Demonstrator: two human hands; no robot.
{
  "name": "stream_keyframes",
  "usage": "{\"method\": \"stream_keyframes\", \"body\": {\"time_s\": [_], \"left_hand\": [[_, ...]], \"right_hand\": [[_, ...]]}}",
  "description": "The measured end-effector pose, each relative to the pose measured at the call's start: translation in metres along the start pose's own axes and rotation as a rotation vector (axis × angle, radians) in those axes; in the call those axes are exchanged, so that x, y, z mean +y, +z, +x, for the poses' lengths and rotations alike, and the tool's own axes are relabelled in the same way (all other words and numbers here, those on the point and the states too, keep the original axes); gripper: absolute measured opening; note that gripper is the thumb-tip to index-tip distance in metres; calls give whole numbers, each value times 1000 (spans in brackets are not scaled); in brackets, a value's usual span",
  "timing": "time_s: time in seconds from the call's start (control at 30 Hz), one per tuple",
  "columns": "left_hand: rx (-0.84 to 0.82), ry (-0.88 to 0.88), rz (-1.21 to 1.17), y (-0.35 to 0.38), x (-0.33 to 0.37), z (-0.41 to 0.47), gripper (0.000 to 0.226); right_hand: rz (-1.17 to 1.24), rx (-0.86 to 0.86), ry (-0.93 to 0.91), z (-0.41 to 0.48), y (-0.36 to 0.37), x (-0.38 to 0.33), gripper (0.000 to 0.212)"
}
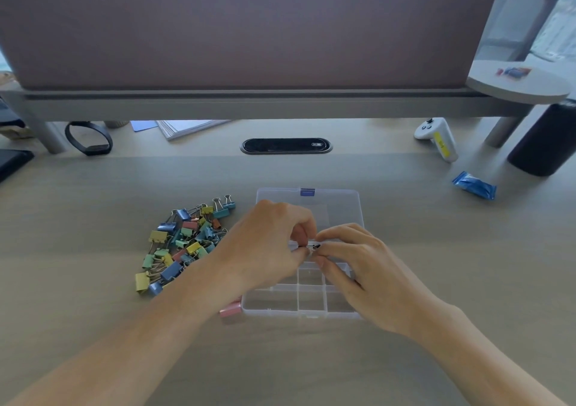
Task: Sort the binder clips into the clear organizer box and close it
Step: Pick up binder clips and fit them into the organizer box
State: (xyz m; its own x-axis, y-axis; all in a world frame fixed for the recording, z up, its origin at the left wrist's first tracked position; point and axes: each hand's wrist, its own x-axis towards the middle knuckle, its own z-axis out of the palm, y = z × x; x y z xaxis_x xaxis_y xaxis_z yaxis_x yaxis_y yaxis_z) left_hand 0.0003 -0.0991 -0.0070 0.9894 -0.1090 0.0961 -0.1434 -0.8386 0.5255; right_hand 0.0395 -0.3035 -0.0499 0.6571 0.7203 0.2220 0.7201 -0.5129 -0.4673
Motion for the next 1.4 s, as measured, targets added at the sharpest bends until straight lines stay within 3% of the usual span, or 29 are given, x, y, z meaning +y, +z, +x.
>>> {"method": "stream_keyframes", "body": {"time_s": [0.23,0.5,1.13,1.4], "left_hand": [[-10,-46,-62,1,-4,2,13],[-10,-38,-72,3,-6,1,13],[-18,6,-32,2,-4,-1,14],[72,-25,-66,-7,-14,-3,13]], "right_hand": [[20,24,0,-3,2,1,26],[1,45,-14,-3,4,1,35],[12,102,-42,-6,8,2,33],[7,105,-23,-6,9,3,34]]}}
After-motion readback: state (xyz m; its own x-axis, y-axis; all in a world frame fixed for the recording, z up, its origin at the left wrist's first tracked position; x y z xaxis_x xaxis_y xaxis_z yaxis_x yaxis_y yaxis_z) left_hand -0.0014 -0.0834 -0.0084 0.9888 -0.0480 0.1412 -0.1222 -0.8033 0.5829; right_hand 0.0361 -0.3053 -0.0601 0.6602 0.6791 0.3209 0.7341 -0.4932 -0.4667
